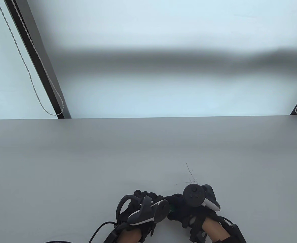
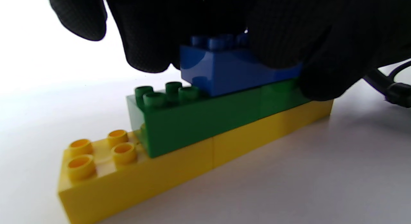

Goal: Stack lego bricks

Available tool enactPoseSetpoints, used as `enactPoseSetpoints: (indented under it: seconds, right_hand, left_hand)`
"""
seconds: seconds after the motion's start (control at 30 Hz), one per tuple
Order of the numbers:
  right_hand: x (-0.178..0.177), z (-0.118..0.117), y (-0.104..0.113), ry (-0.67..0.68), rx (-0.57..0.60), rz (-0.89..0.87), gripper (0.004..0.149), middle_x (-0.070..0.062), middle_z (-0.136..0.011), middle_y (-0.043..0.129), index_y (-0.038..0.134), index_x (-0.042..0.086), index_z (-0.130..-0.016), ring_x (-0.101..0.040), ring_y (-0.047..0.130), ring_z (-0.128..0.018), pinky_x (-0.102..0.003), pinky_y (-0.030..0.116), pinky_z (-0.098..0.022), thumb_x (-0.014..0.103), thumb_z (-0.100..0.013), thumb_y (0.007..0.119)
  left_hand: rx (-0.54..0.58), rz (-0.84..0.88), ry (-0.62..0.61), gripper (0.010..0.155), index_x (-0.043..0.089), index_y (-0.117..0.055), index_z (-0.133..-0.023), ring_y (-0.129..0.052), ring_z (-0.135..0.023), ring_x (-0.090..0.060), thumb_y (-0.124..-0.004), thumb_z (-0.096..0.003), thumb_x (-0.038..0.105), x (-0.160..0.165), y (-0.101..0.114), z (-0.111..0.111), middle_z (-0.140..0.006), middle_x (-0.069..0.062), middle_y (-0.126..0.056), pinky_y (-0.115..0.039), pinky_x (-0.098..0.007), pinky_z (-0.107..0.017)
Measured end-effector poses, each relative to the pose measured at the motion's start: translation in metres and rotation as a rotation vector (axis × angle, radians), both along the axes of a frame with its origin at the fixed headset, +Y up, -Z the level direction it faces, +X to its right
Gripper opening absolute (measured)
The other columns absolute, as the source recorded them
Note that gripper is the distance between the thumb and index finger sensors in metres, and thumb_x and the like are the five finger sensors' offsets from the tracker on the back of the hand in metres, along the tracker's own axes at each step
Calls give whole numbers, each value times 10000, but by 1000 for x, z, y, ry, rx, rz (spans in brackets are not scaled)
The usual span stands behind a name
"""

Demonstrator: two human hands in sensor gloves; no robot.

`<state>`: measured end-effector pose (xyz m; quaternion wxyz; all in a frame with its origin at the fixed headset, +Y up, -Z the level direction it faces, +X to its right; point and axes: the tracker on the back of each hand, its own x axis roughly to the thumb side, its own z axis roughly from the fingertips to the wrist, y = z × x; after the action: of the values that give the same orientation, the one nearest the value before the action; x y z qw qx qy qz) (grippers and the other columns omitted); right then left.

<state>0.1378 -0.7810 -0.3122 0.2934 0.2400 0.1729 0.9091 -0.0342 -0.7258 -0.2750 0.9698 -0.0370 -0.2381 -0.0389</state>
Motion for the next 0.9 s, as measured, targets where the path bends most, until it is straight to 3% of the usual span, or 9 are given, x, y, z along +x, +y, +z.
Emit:
enactPoseSetpoints:
  seconds: [0.47, 0.9]
  right_hand:
    - [0, 0, 0, 3, 4, 10, 691, -128, -912, 769, 683, 133, -917, -354, 794, -794, -507, 632, -617, 351, -313, 935]
    - [-1, 0, -2, 0, -3, 9, 706, -128, -923, 749, 662, 136, -927, -353, 779, -798, -501, 613, -622, 356, -313, 932]
  left_hand:
    - [-101, 57, 44, 604, 268, -761, -920, -871, -842, -281, -846, -358, 474, -4, -2, -9, -913, -30, -855, -679, -603, -666]
    - [-250, 211, 62, 612, 266, -761, -914, -879, -834, -282, -856, -344, 467, -18, -11, -23, -905, -31, -848, -688, -607, -659]
